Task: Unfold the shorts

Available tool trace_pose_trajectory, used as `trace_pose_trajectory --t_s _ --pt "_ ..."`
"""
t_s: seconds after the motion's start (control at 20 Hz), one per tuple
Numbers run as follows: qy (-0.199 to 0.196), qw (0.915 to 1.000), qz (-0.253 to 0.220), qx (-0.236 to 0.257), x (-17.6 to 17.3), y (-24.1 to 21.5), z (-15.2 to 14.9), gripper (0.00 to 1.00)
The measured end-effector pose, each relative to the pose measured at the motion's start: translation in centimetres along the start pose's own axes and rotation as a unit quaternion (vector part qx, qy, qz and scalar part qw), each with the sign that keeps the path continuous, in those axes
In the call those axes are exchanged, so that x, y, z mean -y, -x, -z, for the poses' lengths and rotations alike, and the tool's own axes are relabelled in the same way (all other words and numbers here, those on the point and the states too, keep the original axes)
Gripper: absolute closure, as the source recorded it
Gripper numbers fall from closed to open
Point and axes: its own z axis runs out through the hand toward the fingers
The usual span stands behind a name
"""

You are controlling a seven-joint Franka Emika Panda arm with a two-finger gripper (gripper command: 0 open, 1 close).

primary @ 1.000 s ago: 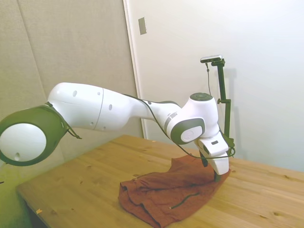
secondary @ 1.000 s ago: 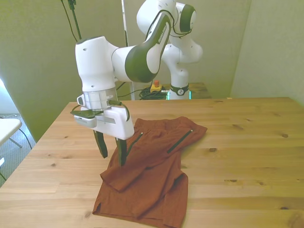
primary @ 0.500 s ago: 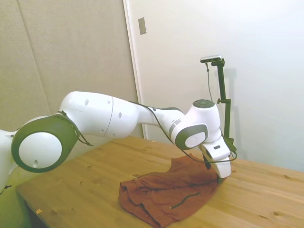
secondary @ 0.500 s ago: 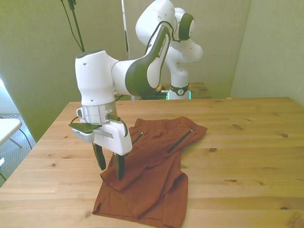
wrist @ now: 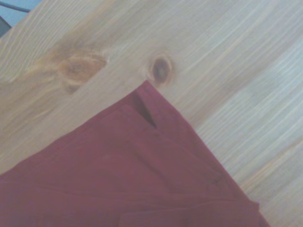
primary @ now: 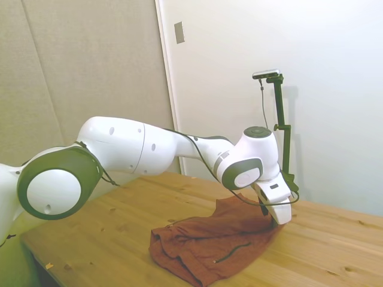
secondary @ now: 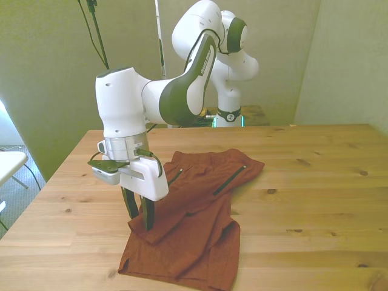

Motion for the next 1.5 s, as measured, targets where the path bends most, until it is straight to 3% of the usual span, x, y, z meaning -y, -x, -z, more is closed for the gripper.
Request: trace_pose_trajectory --t_s 0.4,0.6,1.2,1.5 --pt "0.0 1.0 -0.001 0.0 -0.2 -0.3 0.0 1.0" --pt "-0.017 0.9998 0.008 0.002 1.1 1.0 2.1 1.0" --pt "-0.055 0.9944 0.084 0.033 5.4 13.7 8.1 1.0" --pt "-0.061 0.99 0.119 0.047 7.5 20.9 8.6 1.0"
